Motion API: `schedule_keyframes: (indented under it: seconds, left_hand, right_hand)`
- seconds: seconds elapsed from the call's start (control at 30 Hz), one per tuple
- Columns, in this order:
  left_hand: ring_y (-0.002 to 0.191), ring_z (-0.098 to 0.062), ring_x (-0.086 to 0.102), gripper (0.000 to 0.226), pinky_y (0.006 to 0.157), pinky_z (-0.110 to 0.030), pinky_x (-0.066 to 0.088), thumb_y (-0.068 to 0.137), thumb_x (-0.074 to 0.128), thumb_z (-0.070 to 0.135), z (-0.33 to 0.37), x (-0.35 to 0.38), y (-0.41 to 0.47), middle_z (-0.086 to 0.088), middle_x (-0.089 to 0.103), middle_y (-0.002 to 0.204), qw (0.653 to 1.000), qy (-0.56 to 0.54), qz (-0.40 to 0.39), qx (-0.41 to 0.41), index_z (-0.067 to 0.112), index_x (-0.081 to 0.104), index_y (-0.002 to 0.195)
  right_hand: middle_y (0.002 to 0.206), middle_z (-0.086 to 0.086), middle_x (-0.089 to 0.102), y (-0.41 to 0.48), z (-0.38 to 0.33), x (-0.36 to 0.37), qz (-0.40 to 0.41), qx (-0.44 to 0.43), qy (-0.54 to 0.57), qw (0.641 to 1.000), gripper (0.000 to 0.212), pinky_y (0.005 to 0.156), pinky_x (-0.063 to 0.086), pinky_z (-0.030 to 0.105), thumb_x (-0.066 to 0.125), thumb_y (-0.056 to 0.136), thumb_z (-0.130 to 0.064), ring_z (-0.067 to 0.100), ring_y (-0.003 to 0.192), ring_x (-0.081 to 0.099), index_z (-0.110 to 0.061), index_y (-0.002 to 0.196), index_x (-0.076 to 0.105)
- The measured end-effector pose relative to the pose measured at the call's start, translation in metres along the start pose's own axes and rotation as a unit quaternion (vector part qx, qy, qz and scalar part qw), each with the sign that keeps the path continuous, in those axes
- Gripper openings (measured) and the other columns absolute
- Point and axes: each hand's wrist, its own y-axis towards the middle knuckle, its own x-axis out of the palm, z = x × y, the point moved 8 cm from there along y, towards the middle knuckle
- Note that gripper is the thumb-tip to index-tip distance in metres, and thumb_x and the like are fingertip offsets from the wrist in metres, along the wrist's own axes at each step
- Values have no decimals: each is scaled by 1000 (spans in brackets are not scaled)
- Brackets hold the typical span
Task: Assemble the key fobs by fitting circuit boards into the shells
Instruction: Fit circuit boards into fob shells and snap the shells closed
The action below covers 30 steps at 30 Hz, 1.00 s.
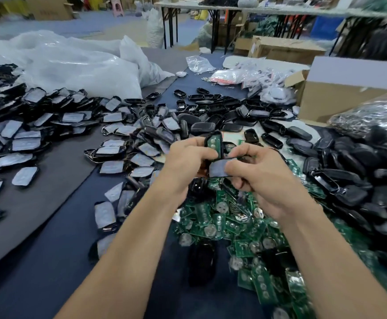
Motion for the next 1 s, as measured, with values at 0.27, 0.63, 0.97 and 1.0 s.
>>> schedule_keyframes:
  seconds: [0.27, 0.63, 0.97, 1.0]
  left_hand:
    - [84, -28, 75, 19, 80, -45, 63, 93, 71, 1, -4, 17, -6, -14, 81, 99, 998, 38, -34, 48, 11, 78, 109]
    - [70, -18, 75, 16, 62, -29, 61, 87, 76, -3, -5, 8, 0, -11, 81, 86, 997, -15, 34, 62, 9, 78, 98]
    - [63, -19, 72, 4, 53, -22, 55, 90, 72, -2, -9, 12, -4, -11, 75, 77, 999, -38, 25, 7, -4, 73, 92]
    - [63, -20, 72, 5, 52, -21, 55, 92, 69, -3, -8, 8, -5, -10, 76, 77, 997, -58, 43, 5, -2, 73, 90]
  right_hand:
    - [59, 7, 63, -3, 13, -19, 96, -23, 52, 994, 23, 44, 41, 22, 73, 81, 6, 15, 48, 53, -17, 82, 77]
    - [112, -11, 75, -7, 8, -30, 102, -97, 19, 990, 59, 84, 61, 30, 77, 77, 14, 9, 88, 70, -29, 119, 76]
    - [91, -30, 70, -31, -26, -24, 241, -302, -306, 870, 27, 95, 35, 3, 86, 75, -5, 6, 105, 51, -28, 87, 83]
    - [86, -34, 68, -30, -24, -28, 249, -277, -279, 885, 25, 94, 39, 6, 86, 77, -9, 7, 102, 55, -32, 86, 83]
